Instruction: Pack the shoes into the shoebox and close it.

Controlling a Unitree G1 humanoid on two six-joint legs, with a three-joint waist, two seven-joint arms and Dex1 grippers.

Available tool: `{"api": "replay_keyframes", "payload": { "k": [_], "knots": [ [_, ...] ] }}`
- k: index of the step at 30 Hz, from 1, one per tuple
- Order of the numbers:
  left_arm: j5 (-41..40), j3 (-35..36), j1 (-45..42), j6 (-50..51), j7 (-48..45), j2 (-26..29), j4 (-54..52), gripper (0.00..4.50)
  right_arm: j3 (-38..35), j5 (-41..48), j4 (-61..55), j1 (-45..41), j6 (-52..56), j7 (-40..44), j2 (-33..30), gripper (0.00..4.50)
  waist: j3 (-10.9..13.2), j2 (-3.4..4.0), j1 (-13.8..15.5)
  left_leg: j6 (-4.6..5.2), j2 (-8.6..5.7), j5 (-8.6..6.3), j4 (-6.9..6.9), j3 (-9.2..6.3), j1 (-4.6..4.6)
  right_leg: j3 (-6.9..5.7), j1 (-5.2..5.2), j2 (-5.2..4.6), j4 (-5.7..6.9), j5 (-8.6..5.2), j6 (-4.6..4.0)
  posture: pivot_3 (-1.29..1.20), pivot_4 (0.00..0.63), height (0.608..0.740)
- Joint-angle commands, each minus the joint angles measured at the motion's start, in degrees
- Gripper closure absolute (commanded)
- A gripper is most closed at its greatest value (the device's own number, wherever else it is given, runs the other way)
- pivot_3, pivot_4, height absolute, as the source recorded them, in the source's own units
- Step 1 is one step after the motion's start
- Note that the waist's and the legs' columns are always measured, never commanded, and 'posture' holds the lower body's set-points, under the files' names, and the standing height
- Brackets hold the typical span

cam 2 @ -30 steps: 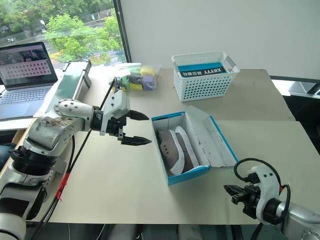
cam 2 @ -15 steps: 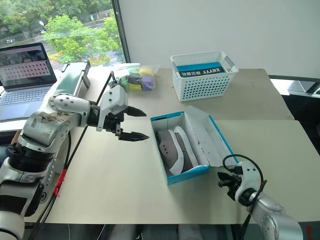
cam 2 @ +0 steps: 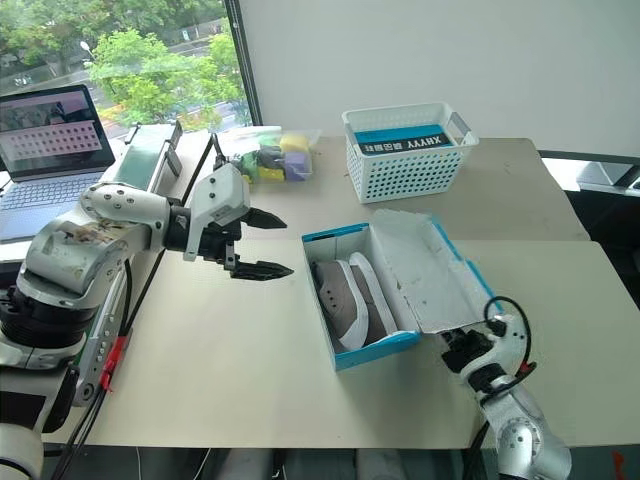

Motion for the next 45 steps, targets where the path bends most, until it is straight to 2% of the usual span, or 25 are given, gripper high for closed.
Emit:
{"api": "replay_keyframes", "payload": {
  "k": [1,8,12,18,21,23,27,30,37,41,45],
  "knots": [
    [-0.44,2.53,-1.32,0.46,2.09,-1.08,-0.72,0.03,-3.64,11.37,-8.90,-0.37,2.90,0.35,-1.64,4.50,0.02,0.04,0.01,0.00,0.00,0.00,0.00,0.00,0.01,0.00,0.00,0.00,0.02,0.00,0.00,0.00,0.150,0.740],
    [0.08,2.34,-1.45,-0.10,2.39,-1.24,-0.31,0.03,0.13,24.42,-20.71,1.14,9.79,-0.05,-6.33,4.50,0.02,0.04,-0.26,0.00,0.00,0.00,0.00,-0.01,0.18,0.01,0.16,0.01,0.05,0.00,0.00,0.00,0.150,0.740],
    [0.21,2.33,-1.46,-0.34,2.43,-1.11,-0.24,0.03,5.45,25.16,-24.53,0.78,13.58,0.18,-11.77,4.50,0.02,0.04,-0.26,0.00,0.00,0.00,0.00,-0.01,0.24,0.00,0.25,0.01,0.01,0.00,0.00,0.00,0.150,0.740],
    [0.32,2.82,-0.69,-0.50,3.31,-0.99,-0.94,0.03,23.28,7.88,-22.28,-1.19,13.92,3.84,-21.30,4.50,0.02,0.04,-0.20,0.01,0.00,0.00,0.01,-0.04,0.29,-0.01,0.34,0.03,-0.08,-0.01,0.01,0.00,0.150,0.740],
    [0.24,3.17,-0.18,-0.27,3.87,-0.80,-1.26,0.03,24.91,5.41,-19.84,-3.11,12.92,4.99,-22.00,4.50,0.02,0.02,-0.08,0.01,0.00,0.00,0.01,-0.05,0.27,-0.01,0.35,0.03,-0.12,-0.02,0.02,0.00,0.150,0.740],
    [0.02,3.56,0.26,0.12,4.45,-0.80,-1.59,0.03,26.71,2.46,-17.83,-6.43,12.73,5.89,-23.16,4.50,0.01,0.00,-0.15,0.01,0.00,0.00,0.01,-0.05,0.30,-0.02,0.42,0.02,-0.14,-0.02,0.03,0.00,0.150,0.740],
    [-0.34,3.93,1.82,0.44,5.75,-1.18,-3.02,0.03,38.65,-9.21,-12.70,-14.50,11.04,11.52,-28.65,4.50,0.01,-0.03,-1.40,0.01,0.00,0.00,0.01,-0.02,0.77,0.04,0.75,0.03,-0.09,-0.02,0.02,0.00,0.150,0.740],
    [-0.40,4.21,2.52,0.57,6.67,-1.53,-3.75,0.03,42.95,-13.26,-7.65,-19.53,9.83,14.02,-28.48,4.50,-0.03,-0.09,-1.63,0.02,0.06,0.01,0.00,-0.05,0.94,0.04,0.89,0.13,-0.08,-0.03,0.02,0.00,0.150,0.740],
    [-1.22,6.22,5.51,2.55,9.48,-1.64,-6.85,0.03,48.76,-19.47,-3.60,-33.02,9.95,20.29,-29.16,4.50,-0.04,-0.10,-1.82,0.02,0.06,0.00,0.00,-0.06,0.93,0.08,0.85,0.13,-0.06,-0.01,0.00,0.00,0.150,0.740],
    [-1.62,6.80,7.18,3.38,11.01,-1.84,-8.65,0.03,52.23,-23.08,-3.51,-36.12,10.26,22.89,-30.05,4.50,-0.04,-0.10,-1.53,0.02,0.06,0.00,0.00,-0.07,0.87,0.06,0.81,0.12,-0.06,-0.01,-0.01,0.00,0.150,0.740],
    [-1.68,7.56,8.48,3.37,12.42,-1.58,-8.90,0.03,47.44,-21.35,-9.06,-36.41,11.68,23.50,-32.00,4.50,-0.03,-0.10,-1.36,0.02,0.06,0.00,0.00,-0.08,0.80,0.04,0.76,0.11,-0.07,-0.01,-0.01,0.00,0.150,0.740]
  ]
}}
